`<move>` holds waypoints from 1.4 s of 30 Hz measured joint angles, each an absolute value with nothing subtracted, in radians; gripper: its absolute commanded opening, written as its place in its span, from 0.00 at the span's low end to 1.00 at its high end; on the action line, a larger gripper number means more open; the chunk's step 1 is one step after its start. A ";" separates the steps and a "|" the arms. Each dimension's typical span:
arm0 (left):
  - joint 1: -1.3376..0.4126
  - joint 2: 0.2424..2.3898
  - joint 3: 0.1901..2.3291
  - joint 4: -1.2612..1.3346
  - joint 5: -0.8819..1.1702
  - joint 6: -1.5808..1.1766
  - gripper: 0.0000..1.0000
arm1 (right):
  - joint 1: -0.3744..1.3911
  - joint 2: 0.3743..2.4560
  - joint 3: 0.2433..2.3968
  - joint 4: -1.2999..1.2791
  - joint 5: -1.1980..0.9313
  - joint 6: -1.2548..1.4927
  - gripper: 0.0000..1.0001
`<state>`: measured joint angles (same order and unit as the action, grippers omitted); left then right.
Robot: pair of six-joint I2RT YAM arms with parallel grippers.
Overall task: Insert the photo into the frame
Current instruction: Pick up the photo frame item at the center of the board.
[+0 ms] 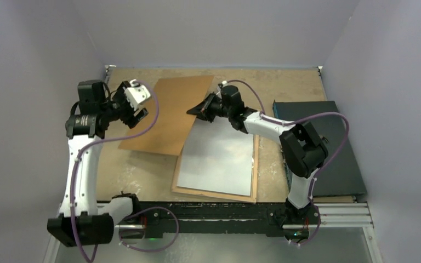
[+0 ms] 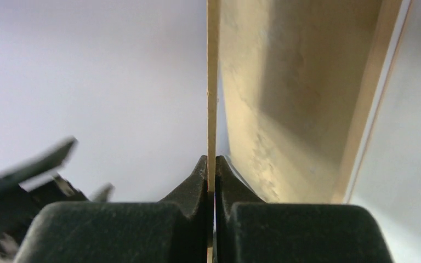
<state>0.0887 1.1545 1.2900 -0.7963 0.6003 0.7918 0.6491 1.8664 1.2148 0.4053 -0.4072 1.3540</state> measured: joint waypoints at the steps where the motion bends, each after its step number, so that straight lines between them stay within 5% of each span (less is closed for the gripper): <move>1: 0.089 1.119 1.285 -0.815 0.612 0.837 0.69 | 0.633 1.865 1.233 0.395 -0.409 1.361 0.00; 14: 0.088 0.833 1.080 -1.052 0.734 1.351 0.69 | 0.468 1.757 1.336 0.363 -0.470 1.457 0.00; 30: 0.088 0.522 0.759 -0.443 0.789 1.419 0.56 | 0.562 1.691 1.342 0.375 -0.499 1.526 0.00; 35: 0.088 0.502 0.706 -0.372 0.788 1.454 0.40 | 0.593 1.691 1.343 0.377 -0.499 1.538 0.00; 42: 0.088 0.501 0.680 -0.324 0.774 1.492 0.01 | 0.611 1.690 1.338 0.378 -0.494 1.542 0.00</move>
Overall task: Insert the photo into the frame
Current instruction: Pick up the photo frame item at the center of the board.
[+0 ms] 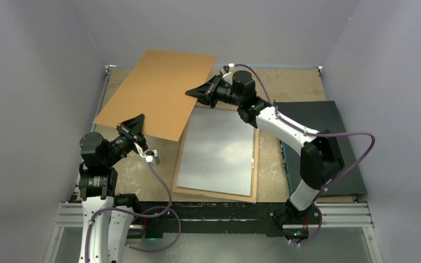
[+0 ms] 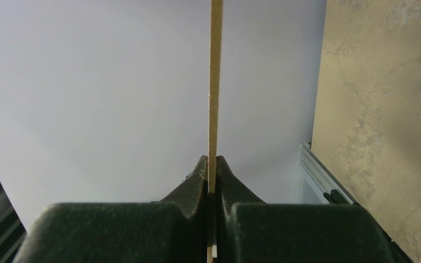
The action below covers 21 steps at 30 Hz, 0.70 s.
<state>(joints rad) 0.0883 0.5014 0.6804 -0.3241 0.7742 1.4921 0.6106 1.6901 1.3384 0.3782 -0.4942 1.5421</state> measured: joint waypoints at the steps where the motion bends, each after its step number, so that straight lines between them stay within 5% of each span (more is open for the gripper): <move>1: 0.088 0.502 0.680 -0.323 0.774 1.499 0.00 | 0.611 1.689 1.335 0.379 -0.494 1.540 0.05; 8: 0.088 0.537 0.735 -0.432 0.784 1.515 0.00 | 0.611 1.661 1.280 0.335 -0.533 1.422 0.56; 21: 0.088 0.548 0.750 -0.485 0.772 1.510 0.00 | 0.607 1.531 1.136 0.215 -0.615 1.090 0.98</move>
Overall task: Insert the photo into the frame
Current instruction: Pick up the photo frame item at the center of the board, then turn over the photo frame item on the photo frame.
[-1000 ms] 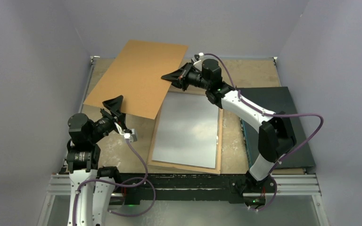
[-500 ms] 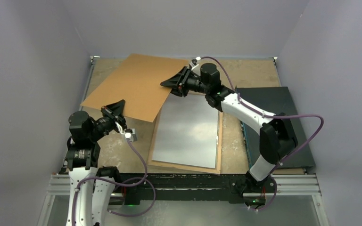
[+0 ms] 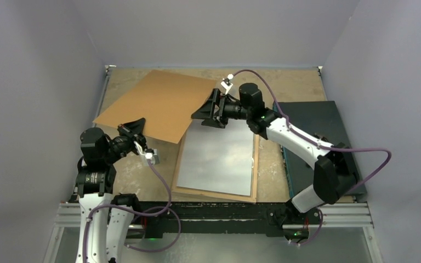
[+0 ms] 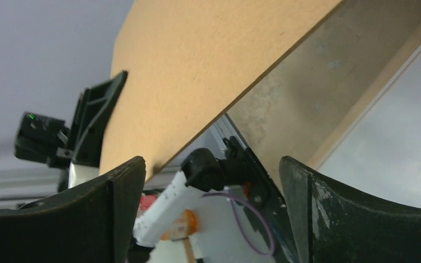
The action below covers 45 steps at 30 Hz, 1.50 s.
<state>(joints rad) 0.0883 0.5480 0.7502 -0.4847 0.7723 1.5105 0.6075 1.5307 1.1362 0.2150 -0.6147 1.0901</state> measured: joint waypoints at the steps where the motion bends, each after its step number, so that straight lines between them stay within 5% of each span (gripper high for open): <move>1: 0.088 0.550 0.752 -0.485 0.771 1.511 0.00 | 0.607 1.522 1.136 0.200 -0.626 1.051 0.99; 11: 0.088 0.593 0.875 -0.693 0.776 1.631 0.00 | 0.602 1.339 1.189 -0.088 -0.534 0.439 0.99; 19: 0.088 0.614 0.935 -0.851 0.801 1.722 0.00 | 0.636 0.931 0.924 0.183 -0.460 -0.056 0.99; 33: 0.088 0.643 0.984 -0.923 0.834 1.801 0.00 | 0.963 1.134 0.927 0.186 -0.203 -0.532 0.94; 45: 0.088 0.648 0.994 -0.937 0.849 1.818 0.00 | 1.057 1.250 0.925 0.288 0.014 -0.713 0.70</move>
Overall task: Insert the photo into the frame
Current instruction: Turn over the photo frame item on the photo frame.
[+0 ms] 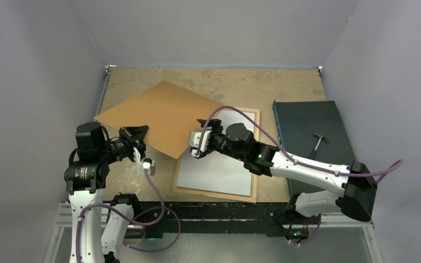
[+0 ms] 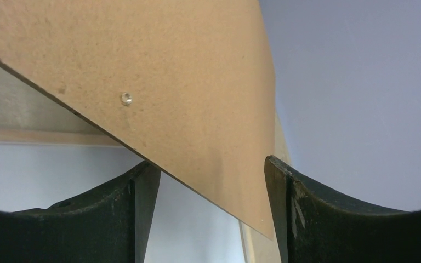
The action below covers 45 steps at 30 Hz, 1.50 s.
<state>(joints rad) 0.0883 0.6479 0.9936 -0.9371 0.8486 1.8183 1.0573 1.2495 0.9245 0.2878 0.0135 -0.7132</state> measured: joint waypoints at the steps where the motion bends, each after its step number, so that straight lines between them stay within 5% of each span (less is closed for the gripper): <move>1: 0.088 0.648 0.995 -0.937 0.849 1.818 0.00 | 1.063 1.266 0.925 0.291 0.022 -0.725 0.68; 13: 0.088 0.655 1.018 -0.918 0.860 1.814 0.00 | 1.142 1.316 0.853 0.540 0.224 -0.874 0.00; 14: 0.088 0.655 1.021 -0.914 0.862 1.797 0.07 | 1.151 1.318 0.852 0.544 0.238 -0.894 0.00; 17: 0.089 0.654 1.023 -0.889 0.865 1.760 0.57 | 1.172 1.322 0.852 0.535 0.265 -0.920 0.00; 20: 0.089 0.640 1.018 -0.754 0.879 1.699 0.80 | 1.182 1.320 0.852 0.530 0.276 -0.869 0.00; 32: 0.088 0.667 0.953 -0.023 0.691 0.968 0.90 | 1.169 1.284 0.941 0.508 0.349 -0.606 0.00; 45: 0.096 1.020 1.247 -0.141 0.312 0.450 0.94 | 0.890 1.369 1.421 0.109 0.384 0.024 0.00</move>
<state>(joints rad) 0.0956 1.0203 1.2469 -0.1413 0.3122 0.4500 0.8898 1.3685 1.4212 0.1089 0.3836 0.0242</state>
